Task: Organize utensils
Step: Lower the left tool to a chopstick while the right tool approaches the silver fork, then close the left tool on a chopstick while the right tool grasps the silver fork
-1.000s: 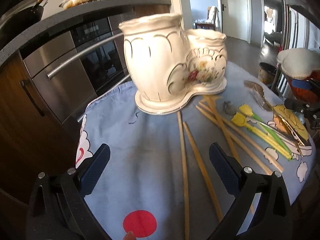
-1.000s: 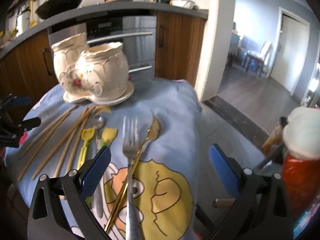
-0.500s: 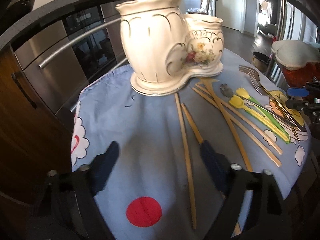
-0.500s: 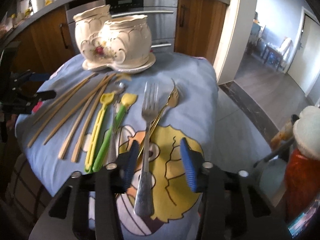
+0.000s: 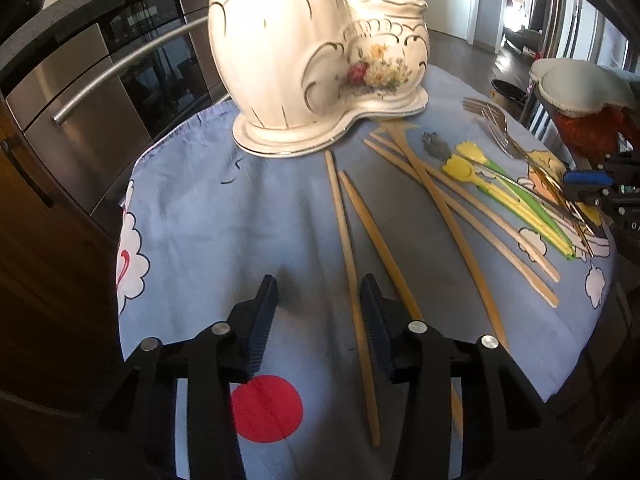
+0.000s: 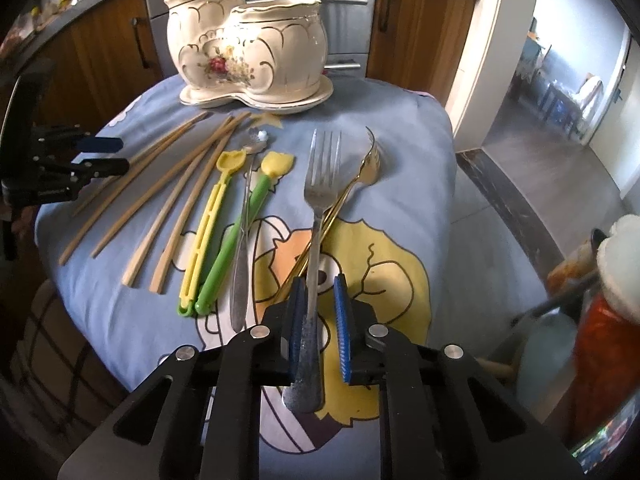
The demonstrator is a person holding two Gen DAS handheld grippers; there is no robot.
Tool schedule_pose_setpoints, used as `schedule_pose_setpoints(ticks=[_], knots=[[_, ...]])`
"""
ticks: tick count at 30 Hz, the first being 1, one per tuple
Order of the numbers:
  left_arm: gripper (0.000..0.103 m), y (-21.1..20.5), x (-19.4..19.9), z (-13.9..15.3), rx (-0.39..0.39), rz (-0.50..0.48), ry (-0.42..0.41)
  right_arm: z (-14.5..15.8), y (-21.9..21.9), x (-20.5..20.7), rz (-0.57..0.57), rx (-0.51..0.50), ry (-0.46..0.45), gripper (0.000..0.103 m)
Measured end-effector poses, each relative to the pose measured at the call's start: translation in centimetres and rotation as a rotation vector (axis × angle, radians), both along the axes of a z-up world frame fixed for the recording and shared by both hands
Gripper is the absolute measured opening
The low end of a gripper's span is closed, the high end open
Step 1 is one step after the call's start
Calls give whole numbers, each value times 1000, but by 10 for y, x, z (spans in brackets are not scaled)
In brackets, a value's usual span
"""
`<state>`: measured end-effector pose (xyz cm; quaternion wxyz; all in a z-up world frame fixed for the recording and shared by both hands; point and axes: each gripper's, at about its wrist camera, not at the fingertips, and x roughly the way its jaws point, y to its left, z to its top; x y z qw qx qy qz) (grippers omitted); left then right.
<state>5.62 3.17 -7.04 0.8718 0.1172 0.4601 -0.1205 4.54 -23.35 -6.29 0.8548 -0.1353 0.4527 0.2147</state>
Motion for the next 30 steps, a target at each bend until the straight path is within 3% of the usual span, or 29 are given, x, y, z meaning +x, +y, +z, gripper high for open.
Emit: schedule_pose_setpoints(ticks=[6, 11, 30], knots=[[36, -3, 7, -1, 3, -4, 19, 2, 1, 9, -22, -11, 3, 14], [15, -12, 6, 5, 10, -30, 25, 3, 7, 20, -20, -44, -3, 14], [15, -13, 9, 1, 33, -34, 54, 7, 1, 51, -55, -105, 18, 14]])
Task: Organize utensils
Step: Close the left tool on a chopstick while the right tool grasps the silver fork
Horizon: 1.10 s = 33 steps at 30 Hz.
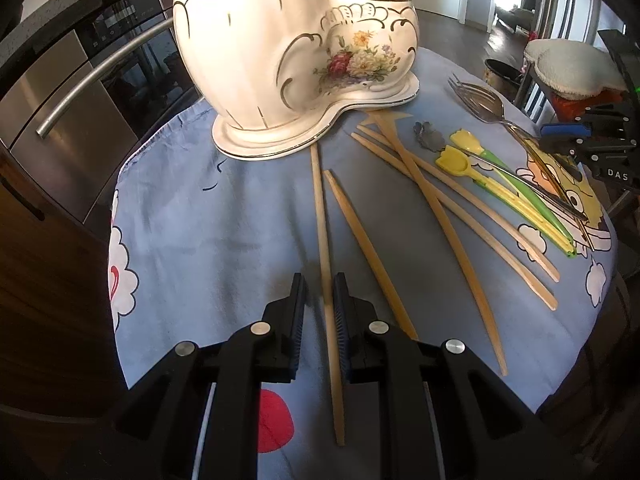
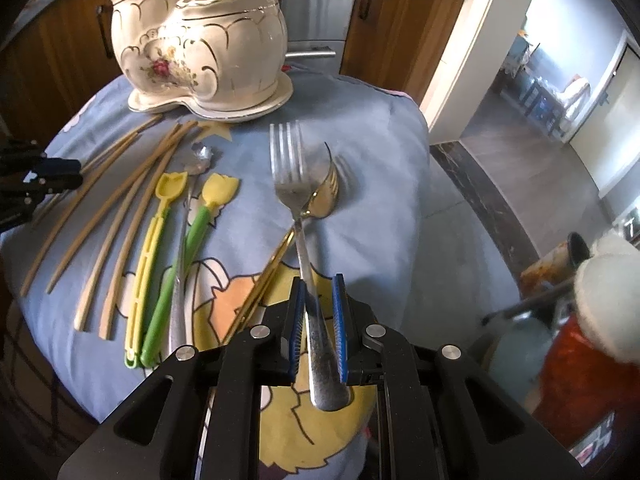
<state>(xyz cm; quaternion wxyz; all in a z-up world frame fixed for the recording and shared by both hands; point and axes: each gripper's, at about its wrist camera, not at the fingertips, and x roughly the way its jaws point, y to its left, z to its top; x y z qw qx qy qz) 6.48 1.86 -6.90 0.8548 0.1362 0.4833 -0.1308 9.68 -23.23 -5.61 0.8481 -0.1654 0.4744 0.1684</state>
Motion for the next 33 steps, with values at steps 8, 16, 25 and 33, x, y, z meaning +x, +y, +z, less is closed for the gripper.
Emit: schedule_pose_setpoints(ticks=[8, 16, 25, 33], knots=[[15, -2, -2, 1, 0, -8, -2, -3, 4, 1, 32, 14, 21, 14], [15, -2, 2, -1, -5, -6, 0, -8, 2, 16, 17, 52, 38, 14], [14, 8, 7, -2, -61, -11, 29, -10, 1, 24, 55, 119, 22, 8], [5, 15, 8, -3, -81, 4, 14, -1, -2, 13, 39, 163, -43, 6]])
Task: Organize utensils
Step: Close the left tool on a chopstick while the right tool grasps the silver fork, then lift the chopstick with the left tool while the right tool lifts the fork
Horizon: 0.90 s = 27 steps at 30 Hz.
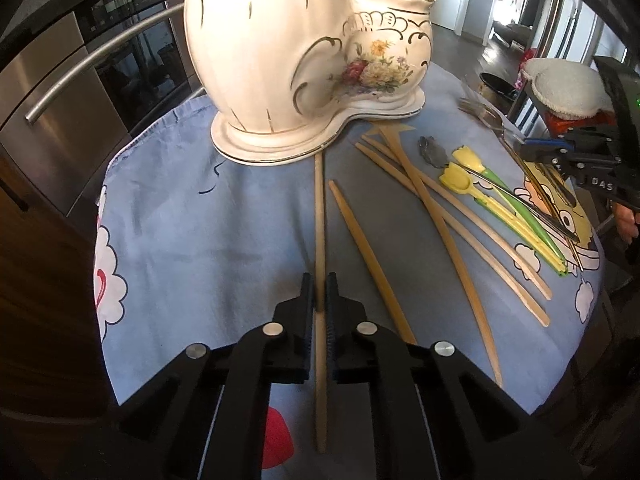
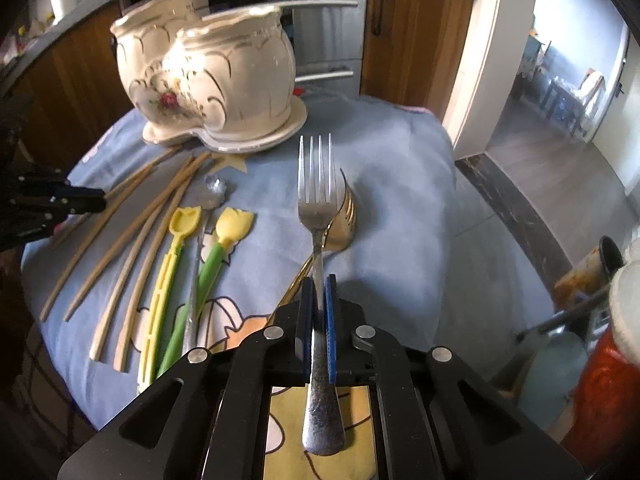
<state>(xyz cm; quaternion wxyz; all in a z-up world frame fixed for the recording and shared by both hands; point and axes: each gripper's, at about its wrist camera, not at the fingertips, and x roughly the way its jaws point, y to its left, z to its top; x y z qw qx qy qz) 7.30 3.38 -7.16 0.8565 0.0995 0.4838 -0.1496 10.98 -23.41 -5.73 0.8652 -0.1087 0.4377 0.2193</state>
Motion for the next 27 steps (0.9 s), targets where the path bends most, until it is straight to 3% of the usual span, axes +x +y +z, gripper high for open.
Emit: schedule_pose_setpoints(ticks=[6, 18, 27], knots=[[5, -1, -6, 4, -4, 11, -27, 11, -1, -13, 2, 18, -48, 6], [5, 8, -27, 40, -29, 18, -129, 41, -1, -29, 5, 111, -163, 6], [5, 13, -43, 73, -97, 0, -212, 65, 7, -39, 30, 186, -232, 6]])
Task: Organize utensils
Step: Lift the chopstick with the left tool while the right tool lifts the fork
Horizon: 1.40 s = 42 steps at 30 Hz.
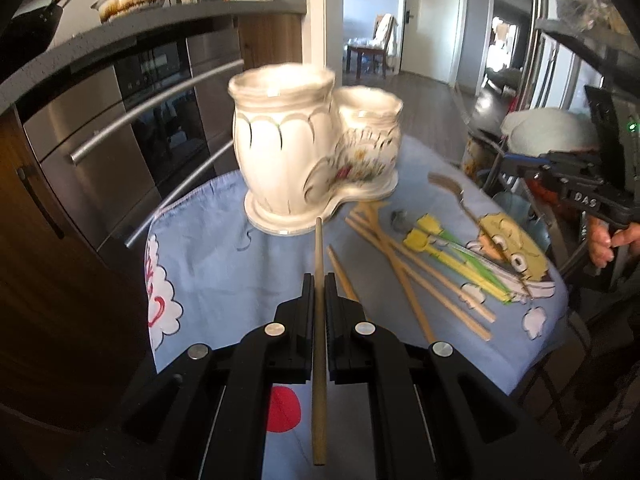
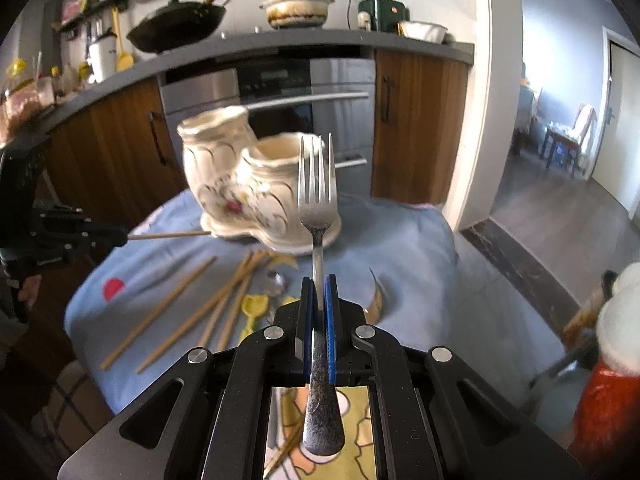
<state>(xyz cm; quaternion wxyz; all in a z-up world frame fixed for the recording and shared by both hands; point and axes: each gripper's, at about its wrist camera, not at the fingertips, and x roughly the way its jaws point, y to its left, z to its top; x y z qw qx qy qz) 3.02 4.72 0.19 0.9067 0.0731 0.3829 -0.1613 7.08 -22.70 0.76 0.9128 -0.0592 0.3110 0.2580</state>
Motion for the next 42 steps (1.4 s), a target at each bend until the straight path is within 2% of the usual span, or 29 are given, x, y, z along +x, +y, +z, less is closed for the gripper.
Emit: schedule_pose_setpoints(ticks=[3, 5, 6, 8, 14, 24, 27, 29, 33, 39, 42], knots=[[5, 4, -5, 13, -62, -12, -33, 6, 2, -2, 4, 27, -18, 6], [5, 7, -2, 17, -101, -22, -25, 10, 5, -2, 16, 38, -19, 6], [5, 6, -1, 15, -92, -27, -12, 10, 6, -2, 17, 36, -21, 6], [5, 0, 5, 2, -6, -29, 23, 11, 9, -3, 22, 34, -22, 6], [5, -8, 20, -59, 119, -47, 204, 11, 10, -3, 19, 32, -19, 6], [6, -24, 32, -70, 186, -98, 267, 11, 7, -2, 21, 30, -11, 6], [6, -23, 40, -69, 166, -103, 288, 10, 7, -2, 22, 29, -11, 6], [5, -22, 41, -70, 169, -106, 282, 11, 7, -2, 21, 33, -19, 6], [5, -20, 33, -58, 115, -123, 238, 18, 5, -3, 25, 71, -48, 6], [5, -12, 13, -15, 0, -143, 75, 33, 11, 0, 40, 126, -88, 6], [5, -7, 7, 16, -62, -163, -51, 42, 16, 6, 39, 174, -116, 6]])
